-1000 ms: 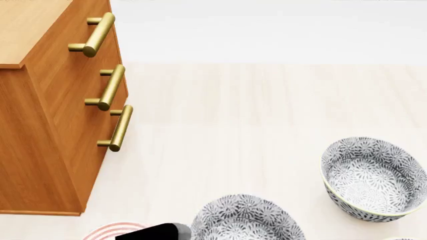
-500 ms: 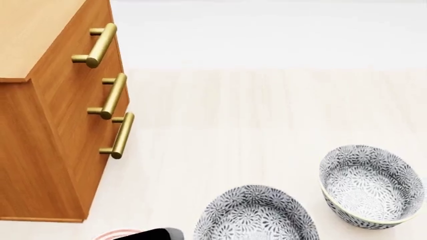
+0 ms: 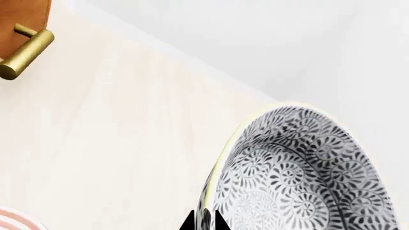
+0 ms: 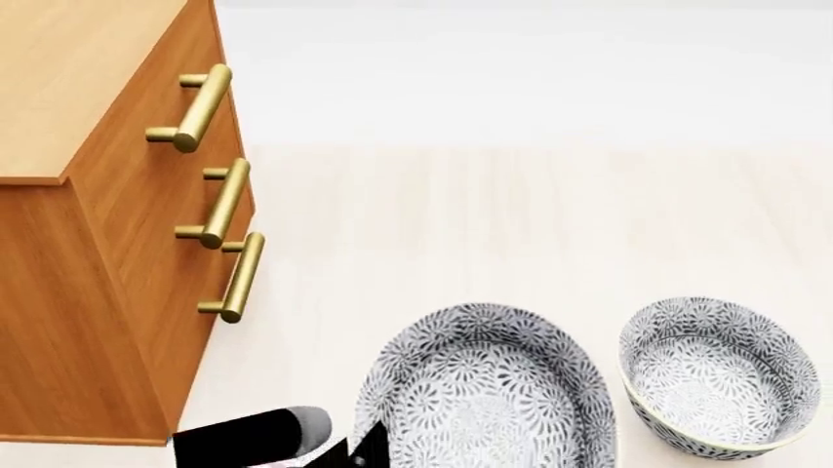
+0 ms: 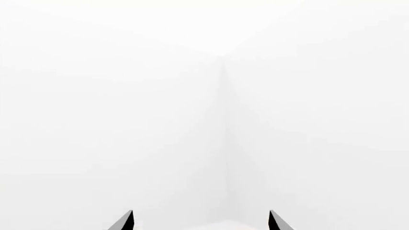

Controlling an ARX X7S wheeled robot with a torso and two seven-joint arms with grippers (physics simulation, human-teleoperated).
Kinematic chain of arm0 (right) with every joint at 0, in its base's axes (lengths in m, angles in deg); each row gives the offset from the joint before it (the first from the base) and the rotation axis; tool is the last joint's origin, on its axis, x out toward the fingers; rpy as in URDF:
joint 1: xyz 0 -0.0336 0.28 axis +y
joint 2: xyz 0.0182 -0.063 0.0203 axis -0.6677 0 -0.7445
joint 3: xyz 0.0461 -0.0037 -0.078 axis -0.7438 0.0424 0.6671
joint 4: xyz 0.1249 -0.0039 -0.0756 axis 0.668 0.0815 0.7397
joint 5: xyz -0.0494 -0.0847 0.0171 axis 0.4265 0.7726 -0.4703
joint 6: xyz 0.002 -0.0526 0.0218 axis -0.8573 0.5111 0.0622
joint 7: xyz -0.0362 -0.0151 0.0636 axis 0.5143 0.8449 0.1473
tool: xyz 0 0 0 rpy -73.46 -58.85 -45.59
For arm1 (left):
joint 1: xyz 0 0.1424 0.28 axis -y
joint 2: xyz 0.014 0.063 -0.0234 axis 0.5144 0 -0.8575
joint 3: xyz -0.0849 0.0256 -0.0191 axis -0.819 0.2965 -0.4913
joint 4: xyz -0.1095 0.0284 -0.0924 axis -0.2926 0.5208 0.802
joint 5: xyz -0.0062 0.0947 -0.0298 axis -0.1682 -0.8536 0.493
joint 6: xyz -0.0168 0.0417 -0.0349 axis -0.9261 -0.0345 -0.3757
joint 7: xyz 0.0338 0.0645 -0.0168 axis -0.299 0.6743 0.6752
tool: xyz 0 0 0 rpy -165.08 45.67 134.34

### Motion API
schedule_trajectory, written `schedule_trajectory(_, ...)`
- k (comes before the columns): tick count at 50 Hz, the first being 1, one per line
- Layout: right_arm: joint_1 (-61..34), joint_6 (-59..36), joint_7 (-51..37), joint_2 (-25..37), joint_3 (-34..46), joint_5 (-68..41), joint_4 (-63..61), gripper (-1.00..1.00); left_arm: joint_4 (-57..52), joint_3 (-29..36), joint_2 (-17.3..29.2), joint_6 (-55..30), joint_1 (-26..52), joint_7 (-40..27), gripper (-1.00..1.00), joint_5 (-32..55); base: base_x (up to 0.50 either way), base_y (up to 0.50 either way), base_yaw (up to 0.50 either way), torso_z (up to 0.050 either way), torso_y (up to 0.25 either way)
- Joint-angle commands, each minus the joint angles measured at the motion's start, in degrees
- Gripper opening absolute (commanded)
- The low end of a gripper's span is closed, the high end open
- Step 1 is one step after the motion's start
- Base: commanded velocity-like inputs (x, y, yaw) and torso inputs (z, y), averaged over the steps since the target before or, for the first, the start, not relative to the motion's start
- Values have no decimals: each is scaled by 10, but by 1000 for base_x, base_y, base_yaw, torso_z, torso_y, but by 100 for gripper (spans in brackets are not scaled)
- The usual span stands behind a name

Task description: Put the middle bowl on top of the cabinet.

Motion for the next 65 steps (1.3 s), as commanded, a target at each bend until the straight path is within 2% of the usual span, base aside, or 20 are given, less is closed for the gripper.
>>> schedule_trajectory(1,-5,-1,-3,0,5,5,-1,100,-119,-33,31,-32,63,-56,-100,48,0,0,0,46,189)
schedule_trajectory(12,-15,-9,-8,0,11,10,-4,100,-201,-48,47,-89,146,-123,-100,109,0,0,0,40,159)
schedule_trajectory(17,-24,-15,-10,1,16,13,-2,100,-259,-57,54,-129,211,-178,-100,161,0,0,0,0,0)
schedule_trajectory(20,-24,-15,-11,0,17,15,-3,100,-277,-72,57,-146,255,-224,-100,207,0,0,0,0,0)
schedule_trajectory(25,-32,-27,-13,1,24,20,-5,100,-269,-107,49,-156,354,-346,-100,344,0,0,0,0,0)
schedule_trajectory(28,-29,-26,-15,1,22,19,-8,100,-263,-113,48,-159,389,-382,-100,383,0,0,0,0,0)
schedule_trajectory(29,-29,-27,-16,0,22,18,-9,100,-260,-115,49,-160,412,-417,-100,412,0,0,0,0,0)
schedule_trajectory(33,-30,-35,-17,-1,29,24,-16,100,-247,-116,58,-148,488,-475,-100,482,0,0,0,0,0)
schedule_trajectory(36,-26,-38,-19,-2,29,26,-24,100,-240,-45,108,-51,558,-476,-100,528,0,0,0,0,0)
schedule_trajectory(43,-24,-55,-25,-6,35,34,-46,100,-209,-1,143,50,649,-474,-100,623,0,0,0,0,0)
schedule_trajectory(56,-27,-70,-29,-4,42,39,-59,100,-79,52,174,99,765,-472,-100,695,0,0,0,0,0)
schedule_trajectory(65,-27,-61,-31,2,36,30,-49,100,3,89,175,109,827,-471,-100,733,0,0,0,0,0)
